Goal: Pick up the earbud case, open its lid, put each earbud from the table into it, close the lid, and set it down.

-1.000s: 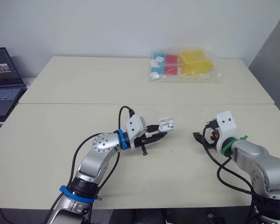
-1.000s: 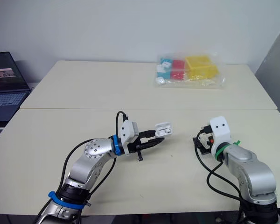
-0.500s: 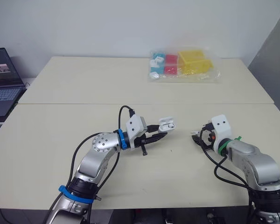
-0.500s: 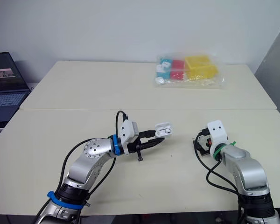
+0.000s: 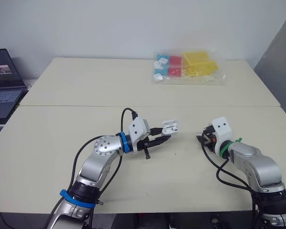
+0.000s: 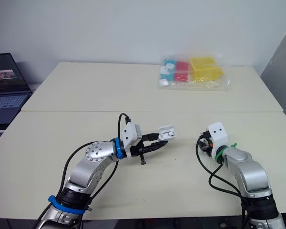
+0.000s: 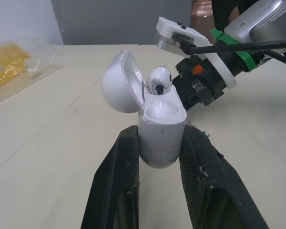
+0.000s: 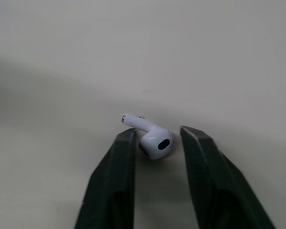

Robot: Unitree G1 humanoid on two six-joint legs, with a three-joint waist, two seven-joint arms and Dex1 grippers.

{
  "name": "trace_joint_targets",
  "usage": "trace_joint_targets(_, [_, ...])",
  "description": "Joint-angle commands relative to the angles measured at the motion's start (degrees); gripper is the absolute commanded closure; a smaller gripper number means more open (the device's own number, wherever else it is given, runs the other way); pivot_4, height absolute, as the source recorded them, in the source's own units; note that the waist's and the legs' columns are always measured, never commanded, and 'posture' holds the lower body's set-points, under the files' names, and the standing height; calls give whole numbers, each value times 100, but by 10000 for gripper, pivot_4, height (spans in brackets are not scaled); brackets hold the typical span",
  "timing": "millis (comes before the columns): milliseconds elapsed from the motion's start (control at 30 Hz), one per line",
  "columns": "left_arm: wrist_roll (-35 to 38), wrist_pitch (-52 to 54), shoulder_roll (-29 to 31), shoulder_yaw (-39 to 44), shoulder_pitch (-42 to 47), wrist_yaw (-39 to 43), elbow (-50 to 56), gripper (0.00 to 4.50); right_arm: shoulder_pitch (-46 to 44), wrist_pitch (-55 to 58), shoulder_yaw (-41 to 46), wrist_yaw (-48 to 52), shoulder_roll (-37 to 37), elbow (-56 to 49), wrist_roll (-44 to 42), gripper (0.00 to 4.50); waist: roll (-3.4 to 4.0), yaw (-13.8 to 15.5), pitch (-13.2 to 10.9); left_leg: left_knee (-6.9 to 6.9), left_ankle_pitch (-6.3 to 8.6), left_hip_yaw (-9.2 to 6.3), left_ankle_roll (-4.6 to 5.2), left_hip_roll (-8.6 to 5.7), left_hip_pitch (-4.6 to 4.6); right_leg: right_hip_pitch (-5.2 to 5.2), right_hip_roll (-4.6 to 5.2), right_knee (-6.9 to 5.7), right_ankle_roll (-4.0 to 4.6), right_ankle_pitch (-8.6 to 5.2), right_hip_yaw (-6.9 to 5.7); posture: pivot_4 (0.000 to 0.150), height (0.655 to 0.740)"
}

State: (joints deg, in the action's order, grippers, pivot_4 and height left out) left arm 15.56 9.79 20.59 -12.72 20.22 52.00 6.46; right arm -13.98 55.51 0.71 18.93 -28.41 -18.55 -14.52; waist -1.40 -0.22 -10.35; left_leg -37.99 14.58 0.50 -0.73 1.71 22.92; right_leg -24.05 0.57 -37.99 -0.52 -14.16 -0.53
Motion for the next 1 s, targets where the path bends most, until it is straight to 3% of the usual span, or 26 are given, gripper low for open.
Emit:
trace_joint_targets(33, [77,-56,22,71,41,16,222,37016,73,-31,71,32,-122,-122,66,40962,0,2,0,0,0,0,0,0,0,0,0,0,0,0,0,1500,7400])
trace_joint_targets(267, [76,-66,38,76,21,15,221,37016,101,-143,84,310,-435,-230,19,40963,0,5,0,0,0,0,0,0,0,0,1,0,0,0,-1,1500,7400])
trace_joint_targets(333, [84,-64,58,77,10,27,230,37016,154,-467,-59,813,-890,-281,34,40963,3,5,-1,0,0,0,0,0,1,0,0,1,0,0,-1,1500,7400])
trace_joint_targets(467, [98,-70,109,84,19,79,205,37016,174,-2053,-496,2791,-2421,-122,170,40963,7,6,-5,-1,0,5,0,-4,1,-2,2,4,-1,0,-1,1500,7400])
trace_joint_targets(667, [97,-58,143,85,-9,110,249,37016,5,-4977,-1289,5069,-3588,996,818,40963,1,3,-6,2,0,10,0,5,-6,2,-9,6,1,-1,-6,1500,7400])
trace_joint_targets(800, [104,-10,216,105,-103,106,366,37016,-424,-5822,-1697,5977,-3602,1732,1026,40963,0,-25,-7,1,0,15,0,5,-14,1,-8,1,2,0,-1,1500,7400])
trace_joint_targets(1000, [118,98,329,183,-347,22,648,37016,-1060,-6605,-2026,6448,-3274,2569,1473,40963,0,-11,-6,-2,0,11,0,6,-16,4,-6,-2,2,1,2,1500,7400])
